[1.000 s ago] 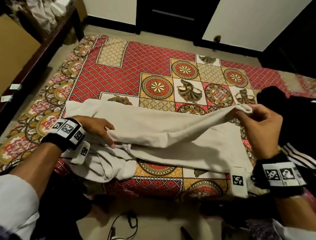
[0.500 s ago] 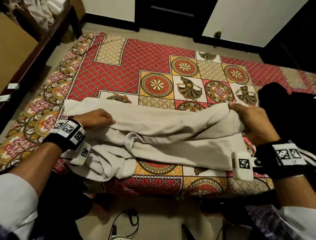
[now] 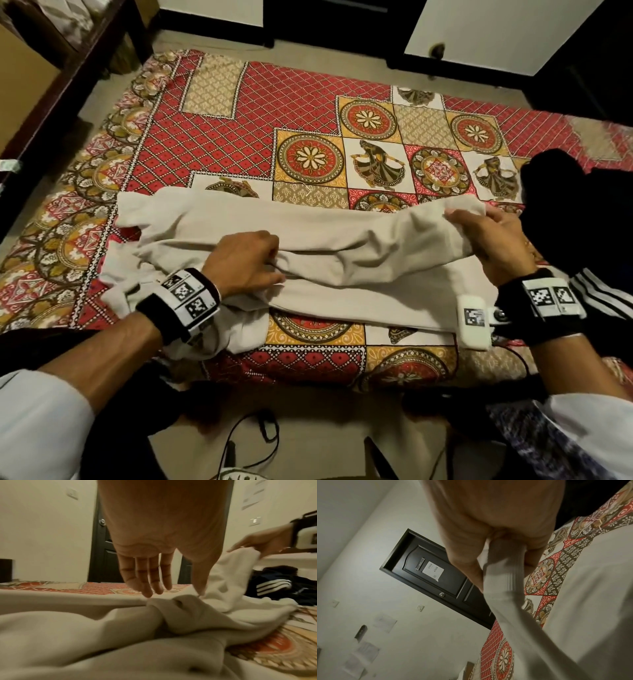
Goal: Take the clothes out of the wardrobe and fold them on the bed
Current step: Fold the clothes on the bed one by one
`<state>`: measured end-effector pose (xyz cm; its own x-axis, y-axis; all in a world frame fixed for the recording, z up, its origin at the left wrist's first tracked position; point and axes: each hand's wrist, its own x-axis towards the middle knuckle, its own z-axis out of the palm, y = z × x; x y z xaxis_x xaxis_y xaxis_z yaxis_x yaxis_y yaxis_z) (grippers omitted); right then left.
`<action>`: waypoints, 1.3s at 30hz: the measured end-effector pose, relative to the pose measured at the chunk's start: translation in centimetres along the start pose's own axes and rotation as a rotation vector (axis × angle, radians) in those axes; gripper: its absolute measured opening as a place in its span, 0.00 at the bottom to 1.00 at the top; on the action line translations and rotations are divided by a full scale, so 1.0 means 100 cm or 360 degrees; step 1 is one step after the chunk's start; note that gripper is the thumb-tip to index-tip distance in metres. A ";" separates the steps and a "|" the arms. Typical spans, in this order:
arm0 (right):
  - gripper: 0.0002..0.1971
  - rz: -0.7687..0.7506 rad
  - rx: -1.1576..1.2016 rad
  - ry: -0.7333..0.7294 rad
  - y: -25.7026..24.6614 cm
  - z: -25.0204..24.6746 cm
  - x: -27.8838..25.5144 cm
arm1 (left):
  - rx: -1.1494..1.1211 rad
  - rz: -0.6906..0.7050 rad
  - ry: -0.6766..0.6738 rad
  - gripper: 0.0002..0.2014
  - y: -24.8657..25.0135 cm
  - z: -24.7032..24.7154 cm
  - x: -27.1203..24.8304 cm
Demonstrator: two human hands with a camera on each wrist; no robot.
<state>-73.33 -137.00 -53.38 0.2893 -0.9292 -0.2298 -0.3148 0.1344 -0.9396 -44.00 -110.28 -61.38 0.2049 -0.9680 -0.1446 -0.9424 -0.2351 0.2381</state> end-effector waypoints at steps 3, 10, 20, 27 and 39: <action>0.11 -0.0009 0.0069 0.0051 -0.005 0.000 0.010 | 0.0104 -0.0008 -0.0189 0.12 0.003 0.008 -0.001; 0.22 0.0012 -0.0050 0.0531 0.014 -0.008 0.056 | -0.0095 0.0153 -0.0658 0.11 -0.008 -0.002 -0.019; 0.15 0.0253 -0.0997 0.0352 0.092 -0.023 0.086 | -0.0423 0.0163 -0.1028 0.06 -0.006 -0.010 -0.020; 0.22 0.0199 -0.1246 0.0166 0.090 -0.024 0.080 | -0.0548 -0.0074 -0.0343 0.18 -0.031 -0.006 -0.002; 0.16 -0.0843 -0.1992 0.0245 0.110 -0.011 0.050 | -0.0087 -0.0542 -0.0493 0.49 -0.064 0.009 0.006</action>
<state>-76.37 -140.53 -64.54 0.5532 -0.8111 0.1899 -0.8223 -0.5682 -0.0313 -38.04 -109.27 -63.84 0.4035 -0.7652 -0.5017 -0.8181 -0.5472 0.1766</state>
